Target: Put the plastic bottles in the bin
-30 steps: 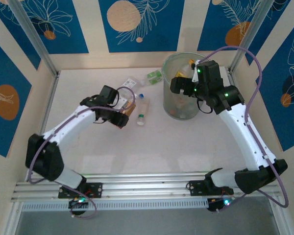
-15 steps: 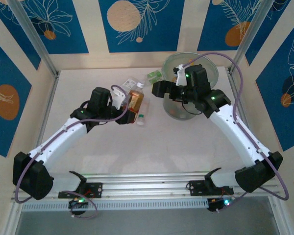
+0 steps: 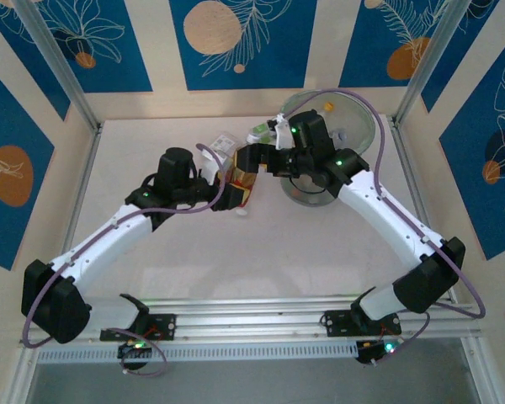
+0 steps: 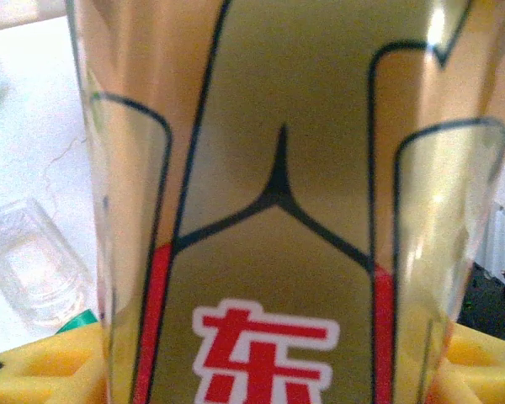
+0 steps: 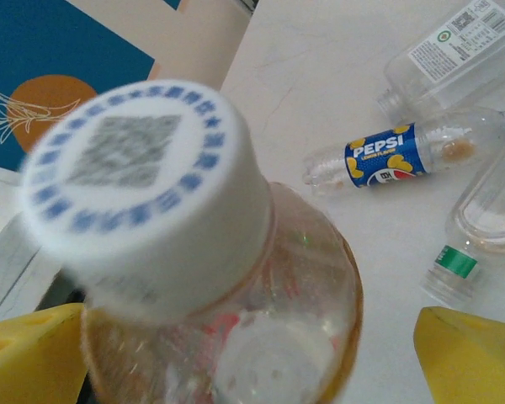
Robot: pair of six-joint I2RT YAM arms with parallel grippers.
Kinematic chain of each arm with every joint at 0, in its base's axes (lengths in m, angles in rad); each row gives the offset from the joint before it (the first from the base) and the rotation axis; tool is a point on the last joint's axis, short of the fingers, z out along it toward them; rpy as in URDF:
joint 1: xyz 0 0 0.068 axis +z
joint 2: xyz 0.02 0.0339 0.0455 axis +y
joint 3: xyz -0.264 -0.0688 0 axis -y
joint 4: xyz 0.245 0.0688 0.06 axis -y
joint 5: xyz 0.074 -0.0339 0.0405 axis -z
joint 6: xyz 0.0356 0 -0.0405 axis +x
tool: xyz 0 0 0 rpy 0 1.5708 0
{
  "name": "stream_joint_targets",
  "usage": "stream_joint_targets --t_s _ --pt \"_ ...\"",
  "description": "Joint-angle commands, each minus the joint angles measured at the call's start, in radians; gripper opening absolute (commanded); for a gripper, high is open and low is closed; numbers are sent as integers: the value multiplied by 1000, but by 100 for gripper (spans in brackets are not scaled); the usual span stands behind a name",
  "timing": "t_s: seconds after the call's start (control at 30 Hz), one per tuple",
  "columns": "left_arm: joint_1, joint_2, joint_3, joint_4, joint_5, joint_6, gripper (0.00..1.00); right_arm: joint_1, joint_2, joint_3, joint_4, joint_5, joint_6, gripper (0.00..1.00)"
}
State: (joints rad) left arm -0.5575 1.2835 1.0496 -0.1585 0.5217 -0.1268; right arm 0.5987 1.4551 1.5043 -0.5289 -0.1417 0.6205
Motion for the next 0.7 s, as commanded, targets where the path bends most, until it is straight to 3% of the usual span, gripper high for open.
stream_joint_targets --t_s 0.0,0.3,0.53,0.67 --pt "-22 -20 16 74 66 -4 60 4 16 35 9 -24 -10 96" --pt "-42 -38 6 129 68 11 60 9 30 41 21 -46 -11 88" --pt "-43 -32 16 140 30 5 65 10 4 45 24 -36 -24 59" --pt "-44 -26 23 148 23 -5 80 10 -15 54 17 -18 -36 51"
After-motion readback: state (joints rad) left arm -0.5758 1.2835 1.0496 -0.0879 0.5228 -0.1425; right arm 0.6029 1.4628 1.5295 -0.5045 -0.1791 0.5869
